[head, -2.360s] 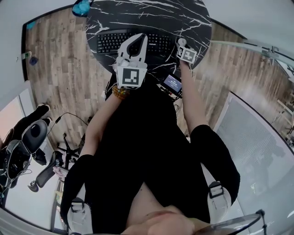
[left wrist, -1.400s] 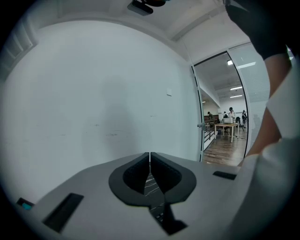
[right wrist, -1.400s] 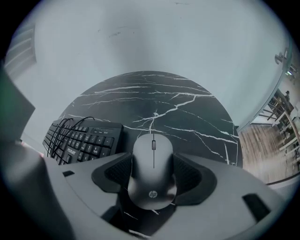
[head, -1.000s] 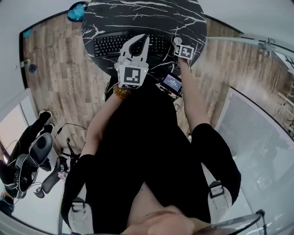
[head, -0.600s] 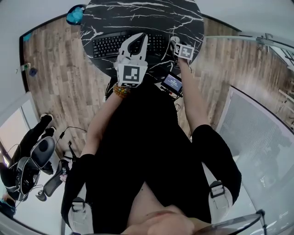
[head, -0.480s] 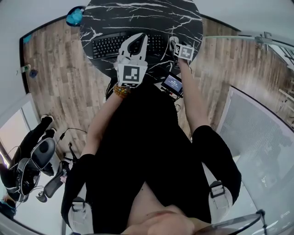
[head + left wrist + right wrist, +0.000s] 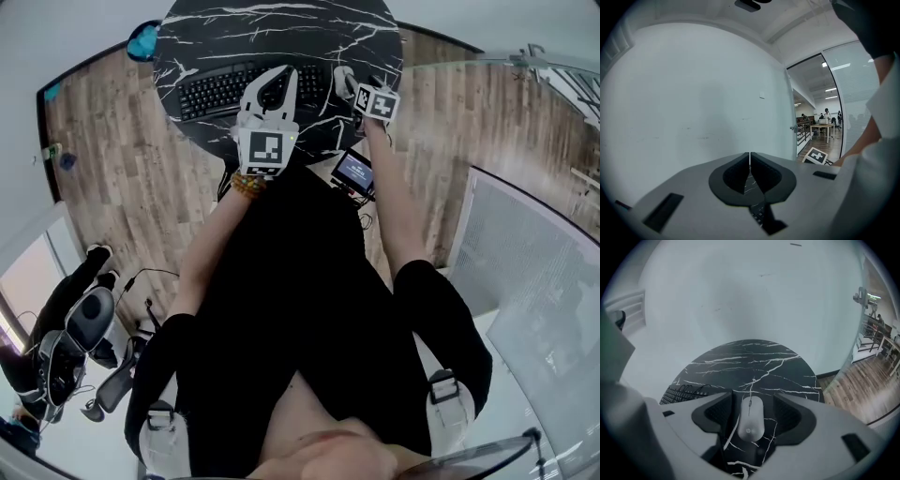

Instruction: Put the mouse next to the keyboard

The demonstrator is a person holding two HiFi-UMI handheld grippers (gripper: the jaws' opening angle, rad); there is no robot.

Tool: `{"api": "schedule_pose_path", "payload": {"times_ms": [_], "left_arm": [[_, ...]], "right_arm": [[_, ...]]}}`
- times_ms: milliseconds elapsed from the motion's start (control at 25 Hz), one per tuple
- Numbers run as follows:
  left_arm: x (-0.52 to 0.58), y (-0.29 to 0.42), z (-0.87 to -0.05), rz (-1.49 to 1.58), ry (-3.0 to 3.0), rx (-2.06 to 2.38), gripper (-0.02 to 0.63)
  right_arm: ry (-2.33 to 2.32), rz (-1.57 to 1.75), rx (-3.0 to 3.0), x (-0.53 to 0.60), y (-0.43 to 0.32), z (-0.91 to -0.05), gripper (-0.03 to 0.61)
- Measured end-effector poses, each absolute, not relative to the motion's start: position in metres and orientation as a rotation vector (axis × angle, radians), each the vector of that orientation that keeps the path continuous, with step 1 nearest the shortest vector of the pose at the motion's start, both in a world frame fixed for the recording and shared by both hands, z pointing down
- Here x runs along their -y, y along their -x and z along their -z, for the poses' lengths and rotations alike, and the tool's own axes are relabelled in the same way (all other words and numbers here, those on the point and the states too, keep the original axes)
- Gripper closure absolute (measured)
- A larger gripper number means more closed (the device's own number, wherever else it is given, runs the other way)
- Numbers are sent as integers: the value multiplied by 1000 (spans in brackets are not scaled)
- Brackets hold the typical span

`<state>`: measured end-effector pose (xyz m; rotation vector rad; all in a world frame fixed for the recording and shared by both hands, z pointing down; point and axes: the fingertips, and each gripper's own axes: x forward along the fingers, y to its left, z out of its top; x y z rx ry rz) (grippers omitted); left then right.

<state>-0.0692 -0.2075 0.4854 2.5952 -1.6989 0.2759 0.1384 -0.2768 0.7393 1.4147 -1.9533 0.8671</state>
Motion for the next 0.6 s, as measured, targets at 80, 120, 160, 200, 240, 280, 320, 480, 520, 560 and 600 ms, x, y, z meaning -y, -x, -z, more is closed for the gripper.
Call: {"api": "schedule_pose_path", "payload": {"times_ms": [80, 120, 160, 200, 240, 280, 320, 480, 520, 560, 600], "left_arm": [[206, 63, -484, -273, -2603, 1695, 594], [206, 60, -483, -272, -2610, 1692, 594], [205, 57, -482, -272, -2618, 1690, 594], [205, 54, -481, -271, -2626, 1688, 594], [204, 51, -479, -268, -2633, 1686, 594], [204, 49, -477, -265, -2640, 1683, 594], [204, 46, -475, -262, -2647, 1681, 594], [203, 38, -468, -257, -2676, 1679, 594], [202, 36, -467, -257, -2683, 1679, 594], [201, 35, -465, -256, -2689, 1678, 594], [201, 33, -464, -255, -2695, 1676, 594]], "right_arm": [[-1440, -869, 1995, 278, -139, -725, 293], [-1450, -864, 2013, 278, -140, -718, 293], [-1458, -856, 2029, 278, -140, -712, 293], [-1465, -846, 2044, 277, -141, -706, 293], [-1470, -836, 2058, 276, -141, -700, 293], [-1473, -823, 2071, 275, -141, -694, 293], [-1475, -808, 2083, 274, -142, -688, 293], [-1473, -772, 2142, 270, -142, -672, 293], [-1475, -768, 2157, 269, -142, -668, 293], [-1480, -759, 2169, 268, -142, -662, 293], [-1487, -745, 2180, 267, -143, -656, 293]]}}
